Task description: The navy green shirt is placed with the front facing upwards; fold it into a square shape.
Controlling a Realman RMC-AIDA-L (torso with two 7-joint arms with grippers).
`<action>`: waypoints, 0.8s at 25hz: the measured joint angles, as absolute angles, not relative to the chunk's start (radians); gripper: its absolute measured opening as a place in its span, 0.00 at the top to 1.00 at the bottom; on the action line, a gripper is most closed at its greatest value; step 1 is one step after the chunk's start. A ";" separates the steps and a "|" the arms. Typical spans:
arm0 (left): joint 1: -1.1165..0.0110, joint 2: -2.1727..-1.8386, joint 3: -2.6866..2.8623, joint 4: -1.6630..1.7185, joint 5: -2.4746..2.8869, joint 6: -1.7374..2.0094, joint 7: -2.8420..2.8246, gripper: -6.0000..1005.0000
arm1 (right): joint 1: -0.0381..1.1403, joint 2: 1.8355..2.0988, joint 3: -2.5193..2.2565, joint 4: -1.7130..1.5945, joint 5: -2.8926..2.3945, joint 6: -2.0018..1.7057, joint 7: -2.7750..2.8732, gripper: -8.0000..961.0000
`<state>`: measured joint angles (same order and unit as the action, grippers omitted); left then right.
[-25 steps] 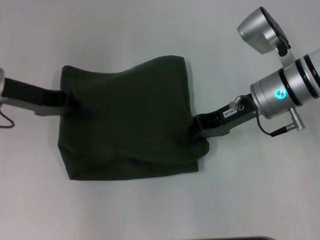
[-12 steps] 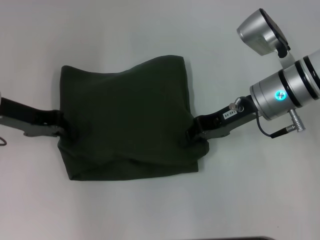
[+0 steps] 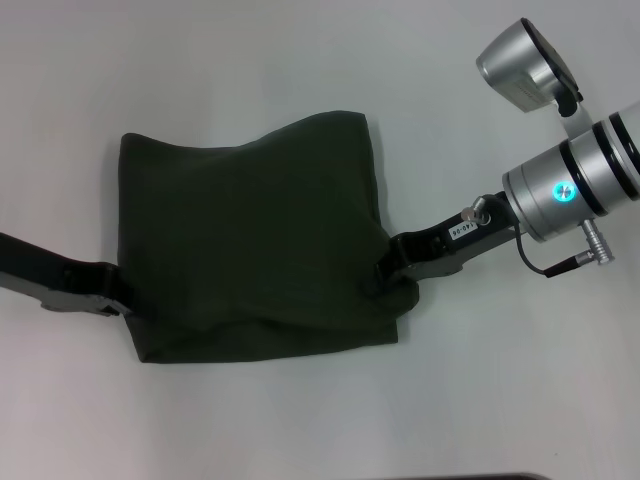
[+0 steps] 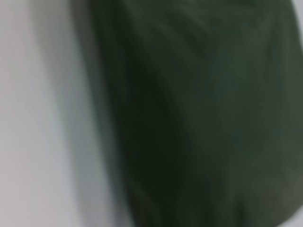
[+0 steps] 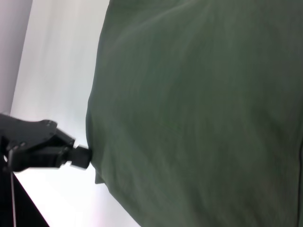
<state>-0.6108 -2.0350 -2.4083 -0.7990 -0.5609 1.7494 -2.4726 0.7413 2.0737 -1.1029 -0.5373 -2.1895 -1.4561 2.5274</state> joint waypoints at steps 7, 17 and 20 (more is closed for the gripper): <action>-0.623 -2.054 -2.482 -0.883 -0.631 1.824 -2.462 0.99 | 0.736 2.065 -1.069 -0.572 -2.185 -1.477 2.518 0.99; -0.678 -2.116 -2.306 -0.835 -0.615 1.589 -2.577 0.99 | 0.747 2.083 -1.040 -0.584 -2.185 -1.357 2.514 0.99; -0.686 -2.107 -2.272 -0.814 -0.605 1.575 -2.590 0.99 | 0.749 2.081 -1.044 -0.577 -2.199 -1.337 2.532 0.99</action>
<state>-0.6864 -2.1068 -2.2722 -0.8136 -0.6055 1.5749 -2.5897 0.7490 2.0811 -1.0444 -0.5770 -2.1994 -1.3369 2.5316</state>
